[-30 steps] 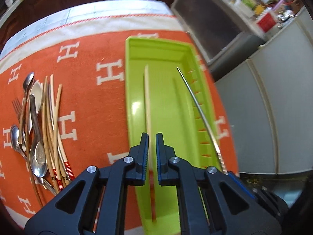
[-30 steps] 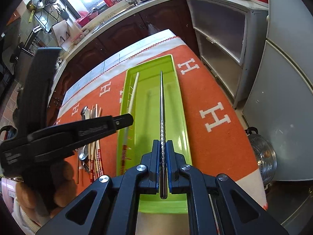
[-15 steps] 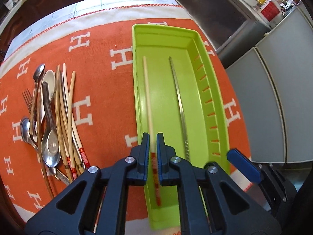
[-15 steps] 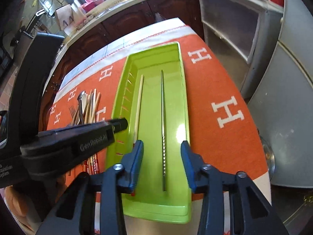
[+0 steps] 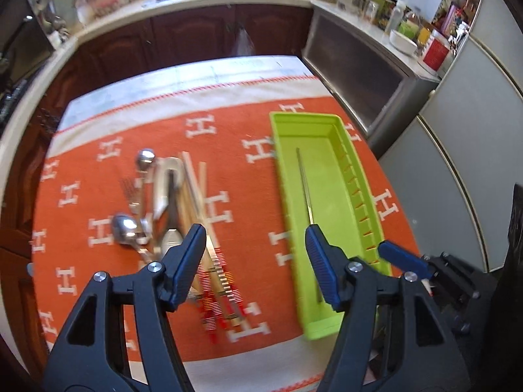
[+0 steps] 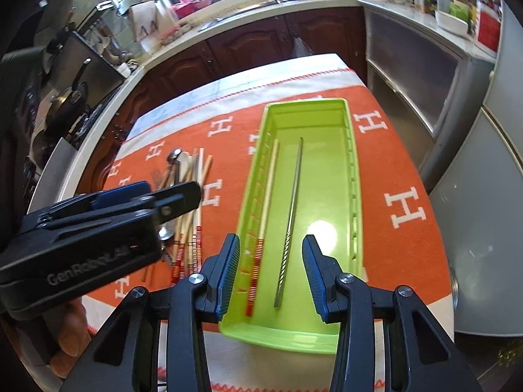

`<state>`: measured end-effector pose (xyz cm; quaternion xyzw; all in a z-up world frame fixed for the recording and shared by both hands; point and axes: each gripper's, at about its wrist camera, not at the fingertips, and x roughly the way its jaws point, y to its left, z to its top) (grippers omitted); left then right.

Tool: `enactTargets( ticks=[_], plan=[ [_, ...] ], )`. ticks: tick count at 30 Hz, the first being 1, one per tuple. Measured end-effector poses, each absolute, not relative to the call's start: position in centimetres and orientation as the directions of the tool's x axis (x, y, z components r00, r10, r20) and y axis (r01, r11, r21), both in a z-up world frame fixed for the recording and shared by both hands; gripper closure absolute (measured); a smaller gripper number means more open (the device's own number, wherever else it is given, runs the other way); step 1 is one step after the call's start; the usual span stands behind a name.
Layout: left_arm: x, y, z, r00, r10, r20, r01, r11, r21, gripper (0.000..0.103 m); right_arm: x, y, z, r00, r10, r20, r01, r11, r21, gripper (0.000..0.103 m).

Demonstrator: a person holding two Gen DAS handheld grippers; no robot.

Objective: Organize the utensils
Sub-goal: 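Move both open tools back over the utensil pile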

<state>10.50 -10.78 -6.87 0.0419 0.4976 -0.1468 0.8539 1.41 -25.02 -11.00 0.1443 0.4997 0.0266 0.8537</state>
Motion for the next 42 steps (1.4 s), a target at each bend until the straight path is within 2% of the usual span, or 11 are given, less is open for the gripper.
enactTargets(
  ticks=[6, 8, 12, 14, 16, 25, 34, 42],
  plan=[
    [9.1, -6.2, -5.6, 0.504, -0.179, -0.845, 0.251, 0.966, -0.055, 0.043, 1.1, -23.0, -8.6, 0.538, 0.152, -0.829, 0.083, 0.969, 0.231, 0.057],
    [8.9, -4.6, -5.2, 0.504, -0.182, -0.844, 0.22, 0.972, -0.078, 0.043, 1.0, -22.3, -7.8, 0.556, 0.135, -0.82, 0.078, 0.974, 0.214, 0.05],
    [8.4, -1.6, -3.9, 0.535, -0.175, -0.827, 0.171, 0.981, -0.097, 0.043, 0.8, -20.9, -6.3, 0.585, 0.109, -0.804, 0.065, 0.981, 0.18, 0.044],
    [8.2, -0.6, -3.3, 0.552, -0.167, -0.817, 0.156, 0.983, -0.095, 0.042, 0.8, -20.2, -5.6, 0.591, 0.106, -0.799, 0.052, 0.984, 0.169, 0.036],
    [7.8, 0.6, -2.5, 0.573, -0.157, -0.804, 0.143, 0.986, -0.091, 0.039, 0.9, -19.7, -5.0, 0.599, 0.113, -0.792, 0.039, 0.985, 0.17, 0.034],
    [7.0, 2.6, -0.7, 0.628, -0.127, -0.768, 0.114, 0.991, -0.071, 0.026, 2.2, -18.0, -3.7, 0.58, 0.193, -0.792, -0.015, 0.974, 0.226, 0.033],
    [8.4, 4.1, -3.1, 0.596, -0.072, -0.8, 0.053, 0.997, -0.05, 0.025, 4.7, -16.4, -5.0, 0.529, 0.217, -0.82, -0.04, 0.972, 0.231, 0.033],
    [10.8, 5.8, -8.5, 0.503, -0.091, -0.859, 0.033, 0.996, -0.086, 0.025, 7.8, -15.2, -8.8, 0.461, 0.246, -0.853, -0.043, 0.966, 0.255, 0.036]
  ],
)
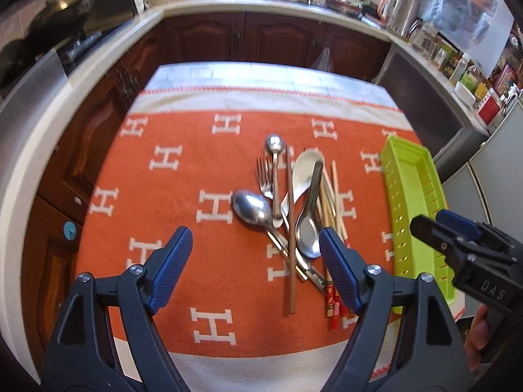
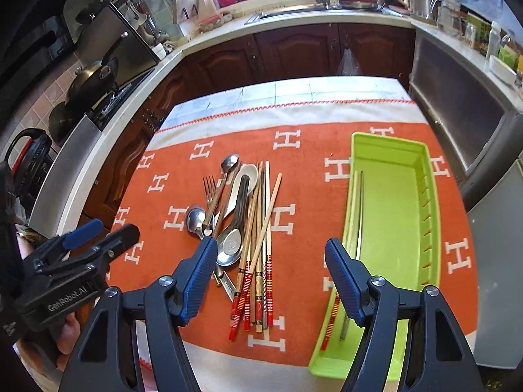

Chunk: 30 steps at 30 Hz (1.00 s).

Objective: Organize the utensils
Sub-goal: 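Move both open tools back over the utensil pile, then grasp a red-striped wooden chopstick with the right tool while the left tool grasps a brown chopstick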

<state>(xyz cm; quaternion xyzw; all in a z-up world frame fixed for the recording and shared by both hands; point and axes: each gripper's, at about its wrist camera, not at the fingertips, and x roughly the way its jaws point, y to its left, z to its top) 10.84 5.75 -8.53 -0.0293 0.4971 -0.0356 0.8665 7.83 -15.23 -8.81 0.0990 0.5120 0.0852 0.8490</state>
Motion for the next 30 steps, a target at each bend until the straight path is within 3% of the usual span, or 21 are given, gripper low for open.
enactTargets(
  ticks=[8, 27, 30],
  plan=[
    [12.6, 5.7, -14.0, 0.395, -0.123, -0.911, 0.031, 0.992, -0.121, 0.036, 10.6, -13.3, -13.7, 0.369, 0.284, -0.885, -0.074, 0.958, 0.277, 0.064],
    [15.0, 3.7, -18.9, 0.287, -0.181, -0.941, 0.088, 0.983, -0.162, 0.061, 16.7, -10.3, -21.5, 0.265, 0.247, -0.932, -0.074, 0.969, 0.236, 0.079],
    [15.3, 3.6, -19.4, 0.277, -0.184, -0.943, 0.089, 0.982, -0.166, 0.067, 17.1, -10.2, -22.5, 0.255, 0.246, -0.935, -0.073, 0.969, 0.235, 0.086]
  ],
)
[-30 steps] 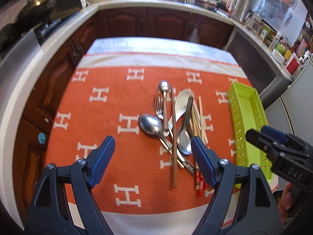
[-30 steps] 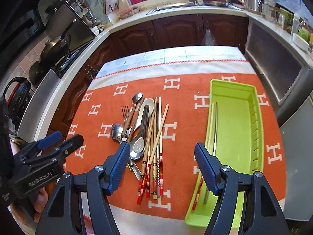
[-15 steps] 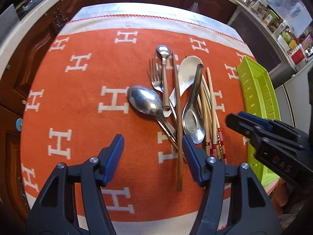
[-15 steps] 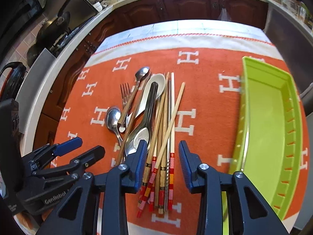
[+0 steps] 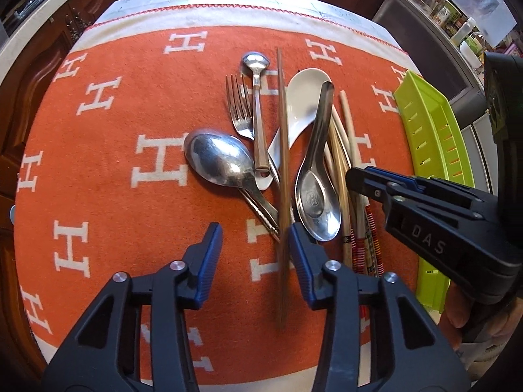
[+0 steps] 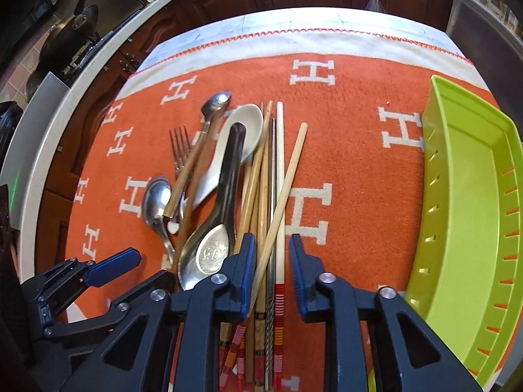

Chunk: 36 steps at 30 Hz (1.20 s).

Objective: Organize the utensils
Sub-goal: 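Grasp a red-striped wooden chopstick with the right tool while the left tool grasps a brown chopstick, then lower both chopsticks into the green tray and open both tools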

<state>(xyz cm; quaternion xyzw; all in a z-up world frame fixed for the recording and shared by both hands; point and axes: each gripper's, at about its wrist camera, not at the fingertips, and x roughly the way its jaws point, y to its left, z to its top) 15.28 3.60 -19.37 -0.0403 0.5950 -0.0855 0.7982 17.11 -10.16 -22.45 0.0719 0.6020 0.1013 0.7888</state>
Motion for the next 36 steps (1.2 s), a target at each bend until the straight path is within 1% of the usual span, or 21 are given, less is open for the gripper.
enactTargets(
  ticks=[1, 2, 3, 4, 5, 6, 12, 22, 28, 36],
  plan=[
    [15.3, 3.6, -19.5, 0.273, -0.186, -0.944, 0.087, 0.982, -0.168, 0.072, 17.0, -10.2, -22.5, 0.262, 0.249, -0.932, -0.072, 0.968, 0.239, 0.086],
    [15.4, 3.7, -19.7, 0.268, -0.191, -0.944, 0.084, 0.981, -0.175, 0.074, 17.1, -10.2, -22.6, 0.266, 0.25, -0.931, -0.071, 0.968, 0.24, 0.087],
    [15.4, 3.7, -19.7, 0.269, -0.203, -0.941, 0.081, 0.979, -0.188, 0.079, 17.2, -10.2, -22.6, 0.271, 0.25, -0.929, -0.069, 0.968, 0.24, 0.087],
    [15.5, 3.7, -19.7, 0.269, -0.207, -0.941, 0.081, 0.978, -0.192, 0.086, 17.0, -10.1, -22.5, 0.277, 0.249, -0.928, -0.07, 0.969, 0.239, 0.089],
    [15.5, 3.7, -19.7, 0.27, -0.21, -0.94, 0.082, 0.977, -0.195, 0.091, 17.0, -10.1, -22.4, 0.285, 0.241, -0.928, -0.072, 0.97, 0.23, 0.095],
    [15.6, 3.6, -19.7, 0.266, -0.211, -0.941, 0.08, 0.977, -0.197, 0.095, 17.0, -10.2, -22.5, 0.287, 0.247, -0.925, -0.067, 0.969, 0.238, 0.096],
    [15.1, 3.5, -19.4, 0.271, -0.219, -0.937, 0.079, 0.975, -0.205, 0.097, 16.7, -11.1, -22.2, 0.29, 0.274, -0.917, -0.032, 0.96, 0.277, 0.098],
    [13.2, 3.7, -16.3, 0.323, -0.214, -0.922, 0.077, 0.977, -0.2, 0.098, 14.2, -12.4, -19.5, 0.318, 0.328, -0.89, -0.026, 0.941, 0.338, 0.098],
    [11.6, 2.9, -13.3, 0.369, -0.229, -0.901, 0.105, 0.973, -0.204, 0.098, 11.9, -13.9, -16.8, 0.347, 0.374, -0.86, -0.013, 0.919, 0.394, 0.098],
    [9.8, -1.0, -9.3, 0.396, -0.284, -0.873, 0.187, 0.956, -0.225, 0.098, 8.4, -18.7, -12.5, 0.428, 0.362, -0.828, 0.034, 0.909, 0.415, 0.098]
  ],
)
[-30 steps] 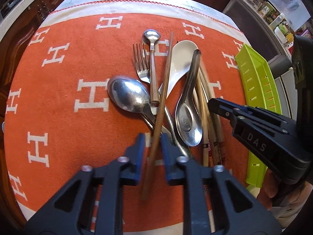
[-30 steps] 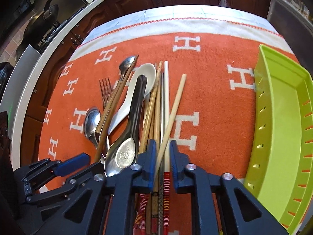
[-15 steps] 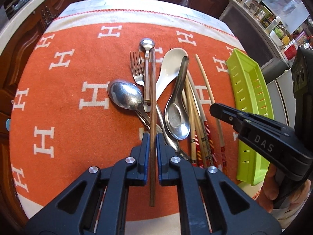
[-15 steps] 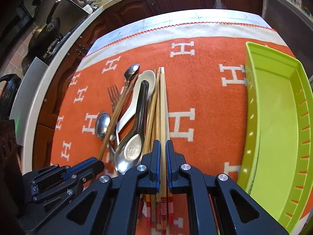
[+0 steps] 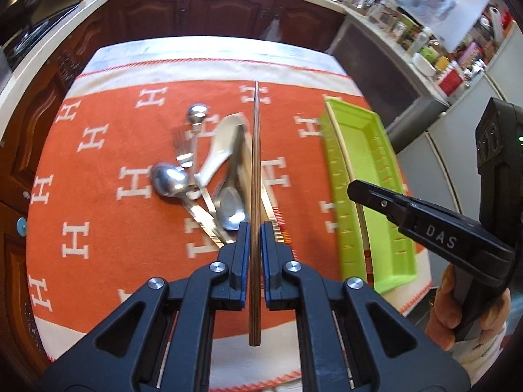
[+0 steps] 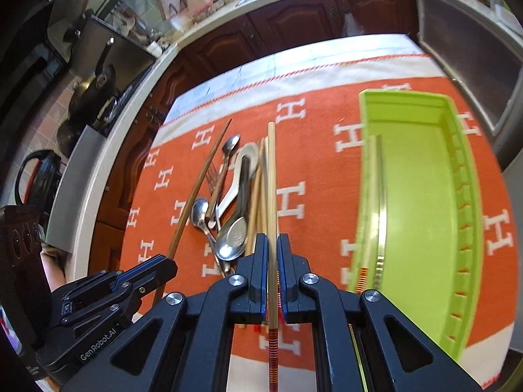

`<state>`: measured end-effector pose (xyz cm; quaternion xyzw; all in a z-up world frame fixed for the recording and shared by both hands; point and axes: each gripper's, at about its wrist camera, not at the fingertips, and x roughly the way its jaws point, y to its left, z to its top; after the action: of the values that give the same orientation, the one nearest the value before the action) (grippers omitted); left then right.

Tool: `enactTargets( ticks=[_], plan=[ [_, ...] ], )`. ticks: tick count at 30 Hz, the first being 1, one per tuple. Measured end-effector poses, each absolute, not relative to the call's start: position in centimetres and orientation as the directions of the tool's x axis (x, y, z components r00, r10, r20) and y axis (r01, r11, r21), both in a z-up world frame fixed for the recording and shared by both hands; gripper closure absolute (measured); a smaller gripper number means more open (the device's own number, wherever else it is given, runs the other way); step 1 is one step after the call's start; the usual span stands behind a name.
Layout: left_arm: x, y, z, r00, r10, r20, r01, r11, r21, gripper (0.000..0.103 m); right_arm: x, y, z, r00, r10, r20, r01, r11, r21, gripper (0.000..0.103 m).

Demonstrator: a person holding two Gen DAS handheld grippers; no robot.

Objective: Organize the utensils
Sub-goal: 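Lower both chopsticks into the green tray and open both tools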

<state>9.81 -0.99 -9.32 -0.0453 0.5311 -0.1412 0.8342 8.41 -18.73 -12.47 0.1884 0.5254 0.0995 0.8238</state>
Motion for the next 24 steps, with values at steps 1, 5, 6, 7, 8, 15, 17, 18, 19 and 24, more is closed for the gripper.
enactTargets(
  ticks=[1, 5, 6, 7, 8, 15, 17, 18, 19, 24],
  plan=[
    [9.7, -1.8, -8.9, 0.394, -0.293, -0.871, 0.201, 0.952, -0.23, 0.098, 8.1, -19.7, -12.1, 0.436, 0.357, -0.826, 0.048, 0.908, 0.417, 0.098],
    [9.8, -5.9, -7.7, 0.386, -0.324, -0.863, 0.257, 0.937, -0.237, 0.098, 7.7, -23.8, -11.7, 0.448, 0.334, -0.83, 0.106, 0.901, 0.42, 0.098],
    [9.9, -7.0, -7.4, 0.385, -0.331, -0.862, 0.27, 0.933, -0.237, 0.098, 7.6, -25.0, -11.6, 0.451, 0.318, -0.834, 0.126, 0.902, 0.412, 0.098],
    [9.9, -7.9, -7.2, 0.383, -0.336, -0.861, 0.28, 0.93, -0.239, 0.098, 7.6, -25.9, -11.6, 0.452, 0.306, -0.838, 0.141, 0.903, 0.406, 0.098],
    [10.0, -8.9, -7.2, 0.377, -0.343, -0.86, 0.292, 0.925, -0.242, 0.098, 7.5, -27.1, -11.7, 0.452, 0.295, -0.842, 0.16, 0.902, 0.401, 0.098],
    [11.0, -15.5, -8.8, 0.313, -0.344, -0.885, 0.34, 0.911, -0.234, 0.098, 7.7, -31.8, -13.2, 0.431, 0.247, -0.868, 0.223, 0.903, 0.368, 0.097],
    [11.2, -16.4, -9.6, 0.299, -0.334, -0.894, 0.34, 0.913, -0.227, 0.098, 8.0, -32.5, -13.8, 0.422, 0.245, -0.873, 0.231, 0.902, 0.365, 0.097],
    [11.3, -16.9, -10.1, 0.292, -0.327, -0.899, 0.34, 0.914, -0.222, 0.098, 8.1, -32.9, -14.2, 0.417, 0.243, -0.876, 0.237, 0.901, 0.363, 0.097],
    [11.4, -17.1, -10.5, 0.287, -0.324, -0.902, 0.34, 0.914, -0.22, 0.098, 8.2, -33.3, -14.4, 0.415, 0.238, -0.878, 0.242, 0.901, 0.359, 0.097],
    [11.6, -17.1, -11.8, 0.262, -0.294, -0.919, 0.327, 0.923, -0.202, 0.098, 8.7, -34.2, -15.3, 0.421, 0.209, -0.883, 0.26, 0.905, 0.338, 0.091]
  ],
)
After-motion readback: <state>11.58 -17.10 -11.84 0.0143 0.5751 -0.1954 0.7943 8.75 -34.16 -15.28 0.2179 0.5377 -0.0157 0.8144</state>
